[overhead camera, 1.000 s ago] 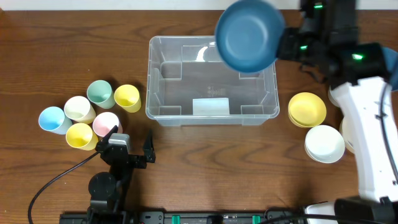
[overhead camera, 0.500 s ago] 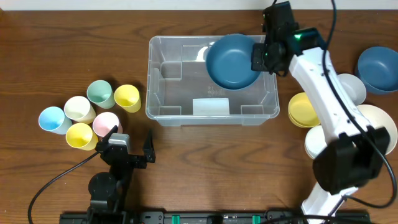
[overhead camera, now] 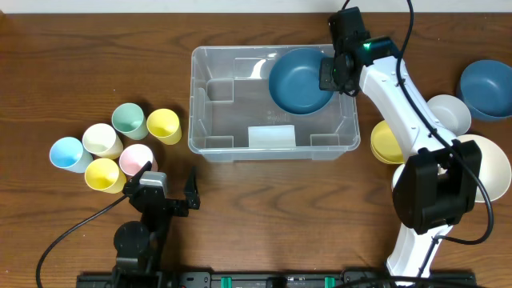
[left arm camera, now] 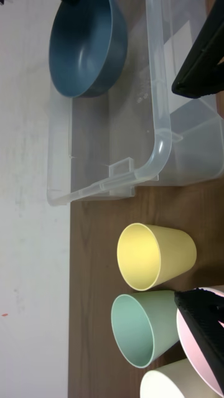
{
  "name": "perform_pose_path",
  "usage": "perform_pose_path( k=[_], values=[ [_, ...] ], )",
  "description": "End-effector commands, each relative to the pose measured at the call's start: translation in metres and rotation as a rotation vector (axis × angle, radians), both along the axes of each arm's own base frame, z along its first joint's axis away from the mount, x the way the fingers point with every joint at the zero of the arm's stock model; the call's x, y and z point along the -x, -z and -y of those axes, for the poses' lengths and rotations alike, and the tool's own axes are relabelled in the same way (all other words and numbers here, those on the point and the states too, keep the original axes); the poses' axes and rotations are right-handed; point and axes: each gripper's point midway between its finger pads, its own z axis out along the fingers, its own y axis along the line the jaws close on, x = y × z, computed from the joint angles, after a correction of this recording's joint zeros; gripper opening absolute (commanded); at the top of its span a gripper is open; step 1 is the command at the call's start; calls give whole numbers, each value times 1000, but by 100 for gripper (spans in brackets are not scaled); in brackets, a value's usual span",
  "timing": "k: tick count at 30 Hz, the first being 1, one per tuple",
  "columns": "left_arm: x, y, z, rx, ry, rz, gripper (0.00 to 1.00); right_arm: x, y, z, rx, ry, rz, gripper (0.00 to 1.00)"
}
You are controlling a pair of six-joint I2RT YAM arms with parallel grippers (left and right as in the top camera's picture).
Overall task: Pack container
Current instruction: 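Lift the teal bowl and carry it over the clear container, then lower the teal bowl into the container, open right gripper, withdraw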
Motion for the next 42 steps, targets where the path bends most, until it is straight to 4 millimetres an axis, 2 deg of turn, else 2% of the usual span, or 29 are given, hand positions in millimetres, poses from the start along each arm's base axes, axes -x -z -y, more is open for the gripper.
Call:
perform_pose_path(
  k=[1,10,17,23,32,35,38,42],
  values=[
    [-1,16,-2,-21,-6,-31,98,-4,6,-2,20,-8,4,1],
    [-1,16,-2,-21,-6,-31,98,-5,22,-2,29,-9,-26,1],
    [-1,16,-2,-21,-6,-32,98,-7,23,-3,27,-10,-20,1],
    [-1,16,-2,-21,-6,-31,98,-8,22,-3,28,-13,-16,21],
    [-1,16,-2,-21,-6,-31,98,-11,20,-4,24,-16,-2,22],
    [-1,16,-2,-21,-6,-31,98,-11,12,-8,5,-27,5,22],
    [-1,16,-2,-21,-6,-31,98,-10,-9,-12,-25,-38,25,22],
    [-1,16,-2,-21,-6,-31,98,-3,-56,-10,-44,-37,73,26]
  ],
)
